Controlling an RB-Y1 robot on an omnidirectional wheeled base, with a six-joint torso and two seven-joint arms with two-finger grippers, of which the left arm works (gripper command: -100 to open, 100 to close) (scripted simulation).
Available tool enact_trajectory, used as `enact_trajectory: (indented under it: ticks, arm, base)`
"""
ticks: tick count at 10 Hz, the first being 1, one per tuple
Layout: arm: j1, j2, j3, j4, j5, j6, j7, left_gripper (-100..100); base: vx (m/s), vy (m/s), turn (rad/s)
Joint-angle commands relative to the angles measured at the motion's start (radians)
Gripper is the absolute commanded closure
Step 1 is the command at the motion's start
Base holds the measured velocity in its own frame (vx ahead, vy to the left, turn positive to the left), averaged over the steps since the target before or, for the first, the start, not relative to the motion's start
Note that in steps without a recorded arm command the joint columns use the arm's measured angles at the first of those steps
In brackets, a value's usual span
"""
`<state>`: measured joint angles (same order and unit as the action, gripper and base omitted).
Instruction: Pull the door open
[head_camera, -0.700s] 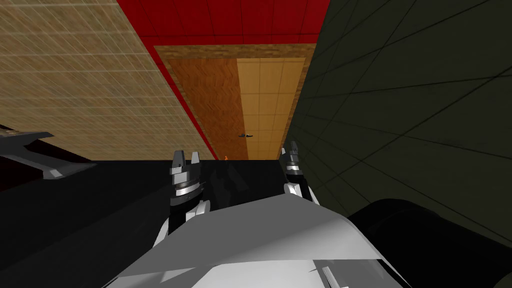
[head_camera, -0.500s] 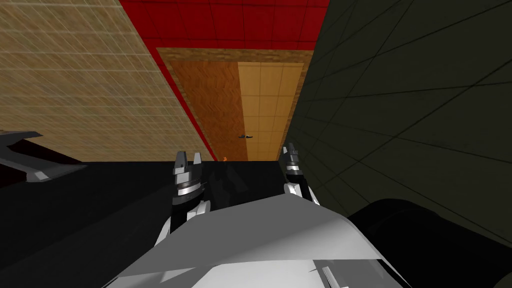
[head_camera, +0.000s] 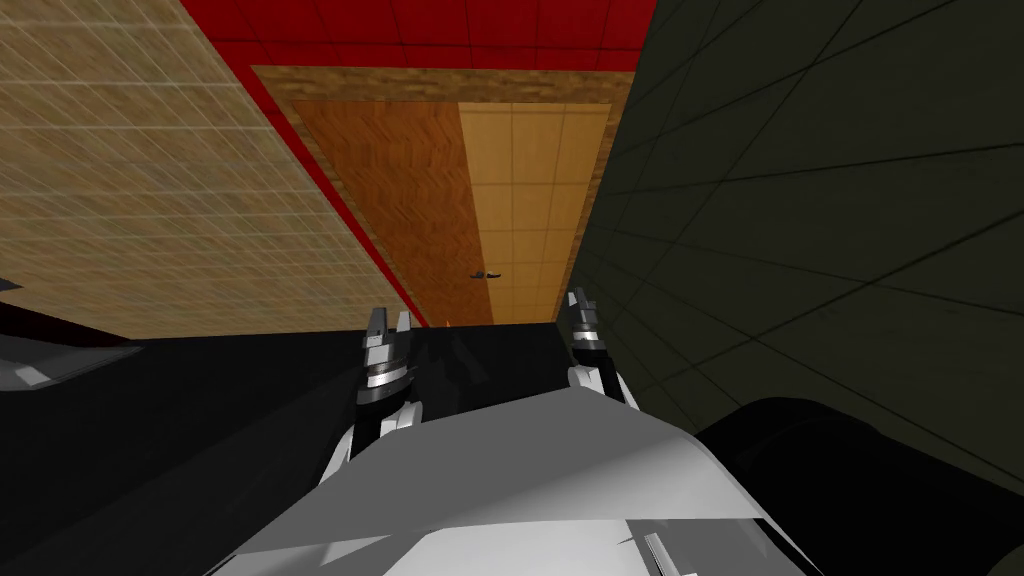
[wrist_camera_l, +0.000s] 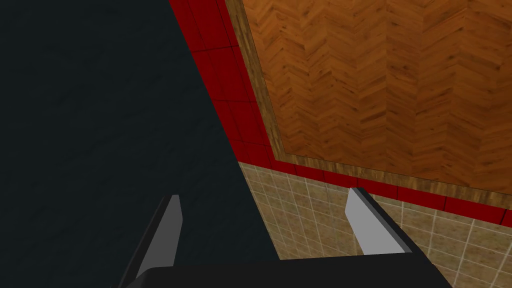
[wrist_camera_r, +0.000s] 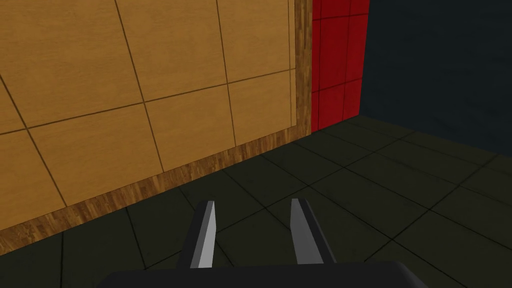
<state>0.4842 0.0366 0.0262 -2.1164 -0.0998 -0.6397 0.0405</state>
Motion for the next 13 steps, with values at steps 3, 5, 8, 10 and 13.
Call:
enact_trajectory:
  ticks: [3, 5, 8, 10, 13]
  arm:
    - [-0.023, 0.018, 0.004, 0.088, 0.008, -0.016, 0.008, -100]
    - [-0.033, 0.026, 0.007, 0.127, 0.013, -0.021, 0.014, -100]
    - [-0.054, 0.043, 0.013, 0.208, 0.022, -0.032, 0.025, -100]
    - [-0.066, 0.051, 0.016, 0.251, 0.028, -0.038, 0.031, -100]
    - [-0.083, 0.064, 0.021, 0.317, 0.036, -0.046, 0.04, -100]
  base:
    - [0.091, 0.004, -0.046]
    - [0.127, -0.006, -0.06]
    - [0.112, -0.009, -0.057]
    - [0.127, 0.001, -0.069]
    - [0.102, -0.013, -0.052]
